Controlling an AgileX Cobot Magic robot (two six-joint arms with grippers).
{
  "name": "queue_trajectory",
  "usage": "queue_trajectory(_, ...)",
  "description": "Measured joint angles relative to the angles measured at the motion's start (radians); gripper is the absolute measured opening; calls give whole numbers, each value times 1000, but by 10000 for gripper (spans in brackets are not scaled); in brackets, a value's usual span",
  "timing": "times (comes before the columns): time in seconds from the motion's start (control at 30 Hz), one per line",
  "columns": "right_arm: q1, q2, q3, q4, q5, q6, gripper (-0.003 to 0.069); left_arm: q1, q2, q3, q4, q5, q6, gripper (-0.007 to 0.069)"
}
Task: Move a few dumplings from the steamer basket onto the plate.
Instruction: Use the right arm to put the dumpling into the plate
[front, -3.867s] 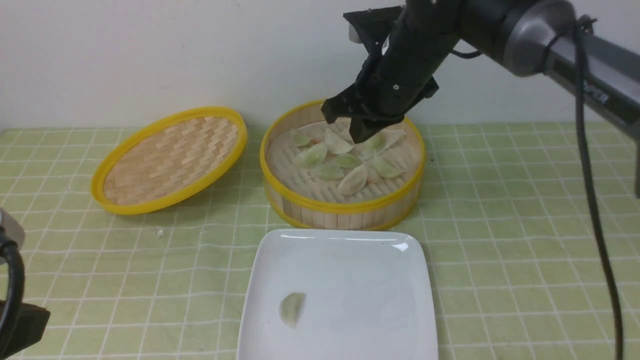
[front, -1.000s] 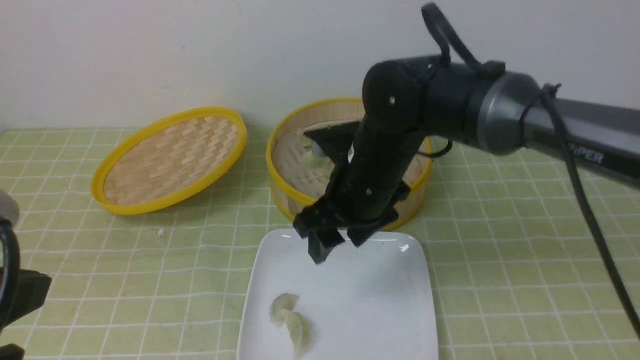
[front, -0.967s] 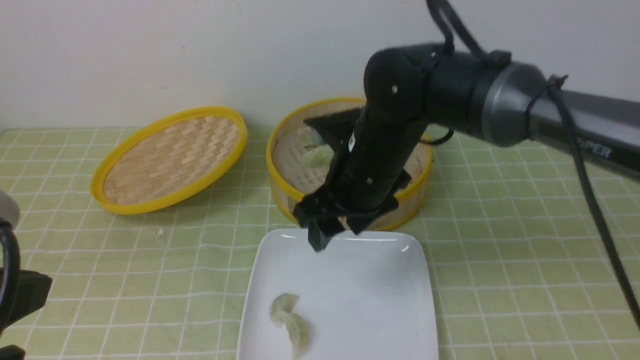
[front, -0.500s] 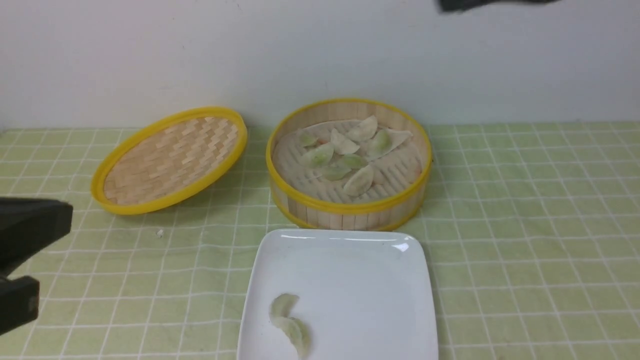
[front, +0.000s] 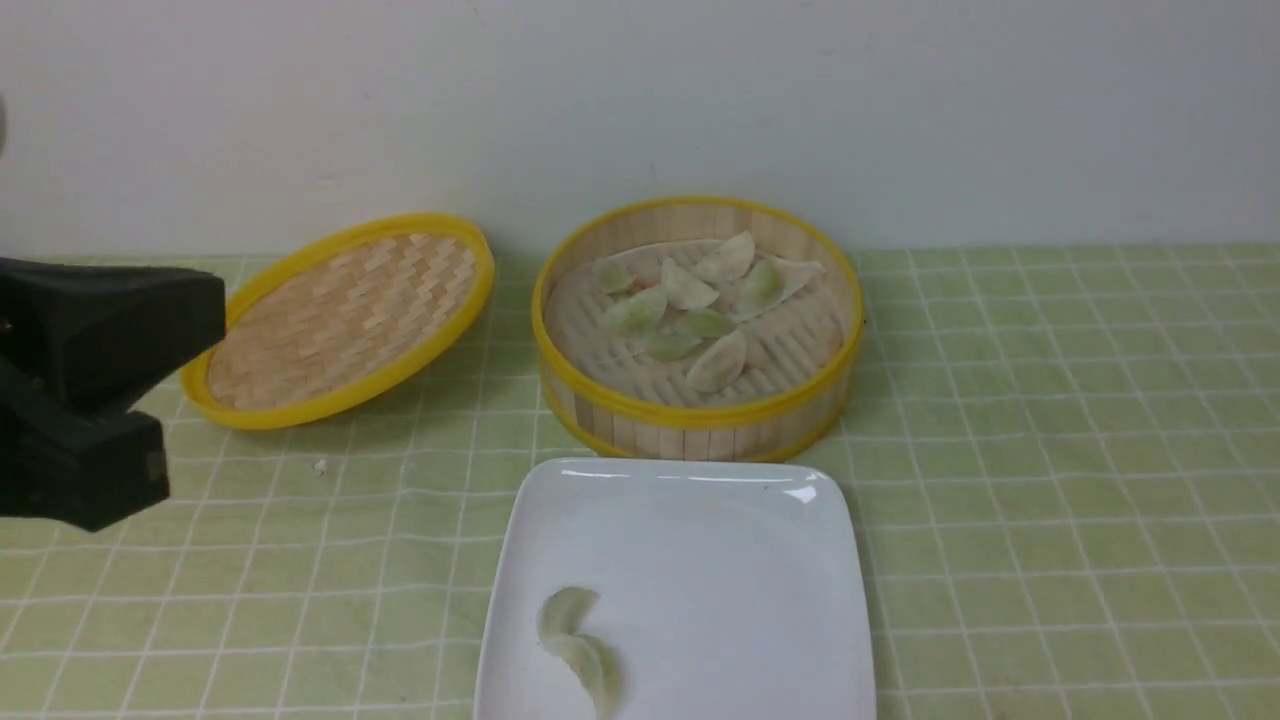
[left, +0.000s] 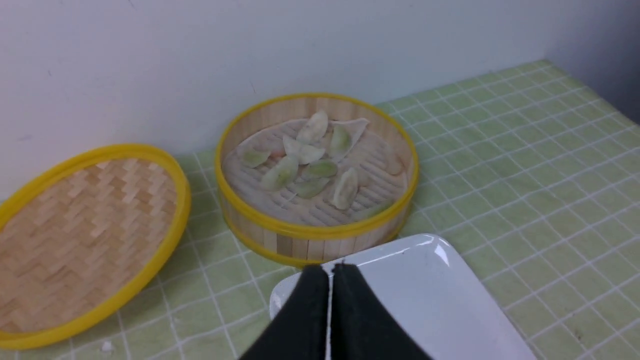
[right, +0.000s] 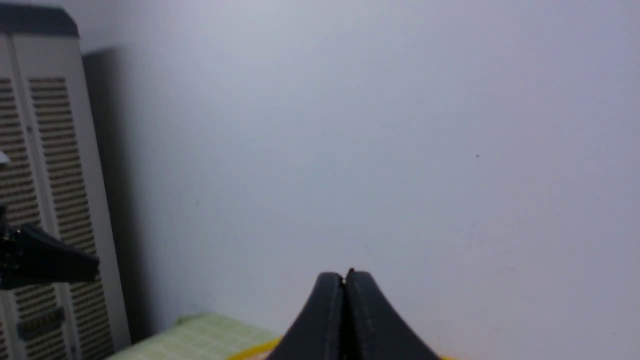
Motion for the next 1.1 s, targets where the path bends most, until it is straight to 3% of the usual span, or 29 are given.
queue_trajectory(0.1, 0, -117, 153, -67, -98, 102, -14, 1, 24, 1, -21, -1, -2, -6)
queue_trajectory(0.23, -1, -117, 181, -92, -140, 157, -14, -1, 31, 7, -61, 13, -1, -6)
queue_trajectory(0.67, -1, -116, 182, -116, -146, 165, -14, -1, -231, 258, -96, -131, -18, -6)
queue_trajectory(1.1, -1, -116, 183, -117, -146, 165, -14, -1, -247, 300, -82, -132, 2, -6)
